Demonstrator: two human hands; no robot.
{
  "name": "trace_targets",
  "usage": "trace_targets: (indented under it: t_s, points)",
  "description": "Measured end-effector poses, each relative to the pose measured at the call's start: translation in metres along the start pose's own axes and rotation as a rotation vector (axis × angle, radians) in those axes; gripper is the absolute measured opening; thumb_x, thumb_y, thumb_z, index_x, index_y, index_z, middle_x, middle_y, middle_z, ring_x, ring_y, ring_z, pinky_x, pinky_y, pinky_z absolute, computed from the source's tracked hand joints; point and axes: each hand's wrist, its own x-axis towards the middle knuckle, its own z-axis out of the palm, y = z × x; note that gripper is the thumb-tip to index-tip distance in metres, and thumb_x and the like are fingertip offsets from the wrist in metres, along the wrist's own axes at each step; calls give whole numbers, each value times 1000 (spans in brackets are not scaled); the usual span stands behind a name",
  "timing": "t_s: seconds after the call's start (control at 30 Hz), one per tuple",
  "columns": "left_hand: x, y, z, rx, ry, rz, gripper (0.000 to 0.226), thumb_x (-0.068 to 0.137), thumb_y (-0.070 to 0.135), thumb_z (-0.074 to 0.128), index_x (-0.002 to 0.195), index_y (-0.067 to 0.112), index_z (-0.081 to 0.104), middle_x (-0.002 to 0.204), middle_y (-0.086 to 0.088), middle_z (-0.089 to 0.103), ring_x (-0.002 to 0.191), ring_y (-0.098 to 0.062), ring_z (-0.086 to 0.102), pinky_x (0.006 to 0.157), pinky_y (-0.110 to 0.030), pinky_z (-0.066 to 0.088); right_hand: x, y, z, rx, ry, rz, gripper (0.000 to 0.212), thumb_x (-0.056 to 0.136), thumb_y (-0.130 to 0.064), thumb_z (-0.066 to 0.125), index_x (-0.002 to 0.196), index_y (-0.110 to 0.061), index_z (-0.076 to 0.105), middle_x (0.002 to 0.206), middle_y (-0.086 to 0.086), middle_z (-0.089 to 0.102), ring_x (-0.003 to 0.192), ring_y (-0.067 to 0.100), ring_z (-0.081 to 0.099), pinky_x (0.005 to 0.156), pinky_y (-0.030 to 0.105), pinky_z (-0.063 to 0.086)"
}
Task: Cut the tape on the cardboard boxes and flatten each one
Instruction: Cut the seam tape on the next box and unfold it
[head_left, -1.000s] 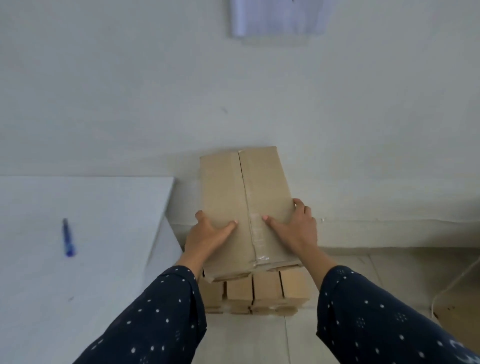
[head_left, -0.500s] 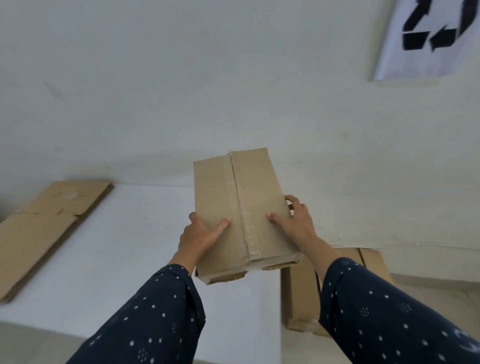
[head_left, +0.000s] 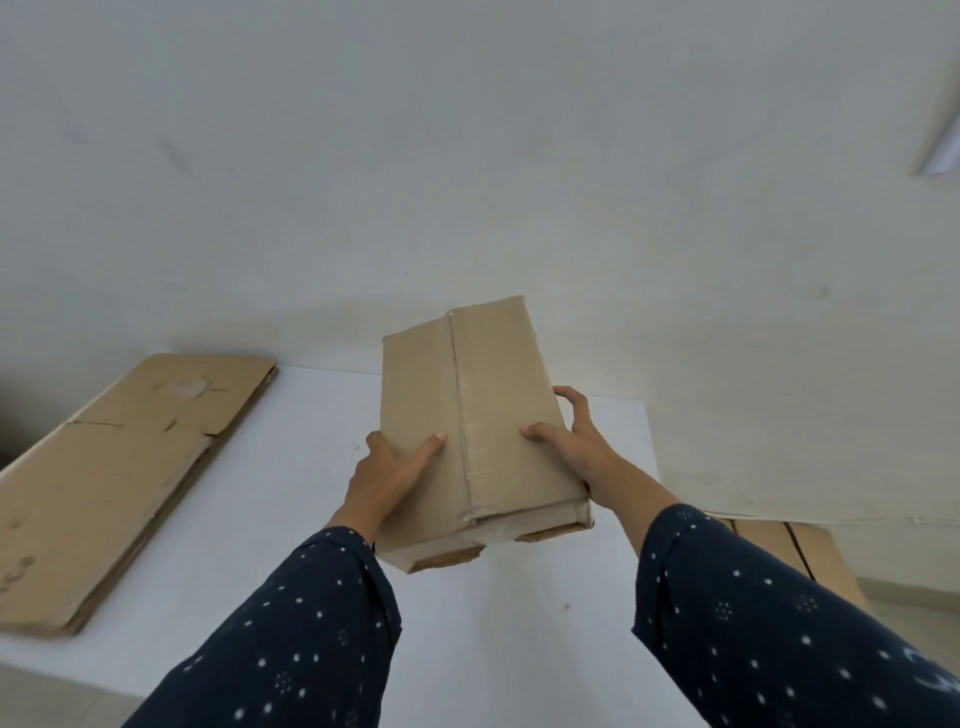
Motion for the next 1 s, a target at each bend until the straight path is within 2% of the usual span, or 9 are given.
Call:
trace_targets:
  t_s: [0.17,0.27,0.4,0.5,0.6,0.73,0.83,0.93,1.0]
  points:
    - [40,-19,-15,15,-75,-20,99,84,75,55,155,20,14,148,-12,40,124,-33,50,105,-48,44,14,-22,39,15,22,63,65,87,-28,70,132,-50,27,114,6,55,97,28,62,73,39,57]
    - [60,-28,-17,136,-209,-41,81,95,69,40,159,39,0,159,-18,20,141,-43,31,118,-53,27,17,-22,68,22,109,112,71,77,-34,75,124,-60,30,123,10,48,99,32,59,81,45,57]
    - [73,-32,-16,136,-454,-45,64,104,55,33,157,45,-2,167,-13,2,154,-35,2,123,-54,6,16,-19,103,-112,289,138,72,72,-38,74,121,-65,29,119,9,34,97,34,50,84,46,53]
    - [76,-36,-22,-42,-580,-157,76,95,71,36,156,49,-4,169,-5,-3,154,-31,0,122,-60,7,11,-24,131,-310,413,141,71,70,-43,69,120,-65,23,114,6,32,100,34,44,93,55,46]
    - [76,-30,-41,-211,-700,-271,102,75,92,40,158,44,4,168,-1,4,154,-32,6,118,-64,8,4,-37,159,-408,496,151,72,73,-43,67,126,-63,22,119,5,32,102,31,39,90,47,39]
    - [88,-17,-71,-276,-862,-236,130,50,100,53,156,29,28,159,-13,33,145,-38,30,114,-69,21,-4,-52,198,-470,514,77,81,72,-58,66,140,-53,22,133,4,29,120,32,38,95,48,36]
    - [100,-16,-93,-306,-881,-206,113,60,87,64,151,26,38,144,-11,49,128,-38,50,100,-68,44,-2,-62,212,-350,470,52,105,72,-57,72,155,-28,14,145,5,32,133,32,38,106,49,39]
    - [104,-26,-109,-349,-904,-159,72,82,70,59,138,24,55,122,-12,61,92,-35,65,77,-55,57,2,-61,221,-209,449,-15,71,85,-42,68,147,-22,42,139,0,49,122,22,52,101,38,47]
    - [105,-34,-119,-405,-894,-141,59,88,66,56,129,25,62,115,-12,64,84,-31,65,72,-47,57,3,-56,229,-106,474,-58,45,94,-35,58,137,-27,54,130,-4,57,115,17,56,98,33,47]
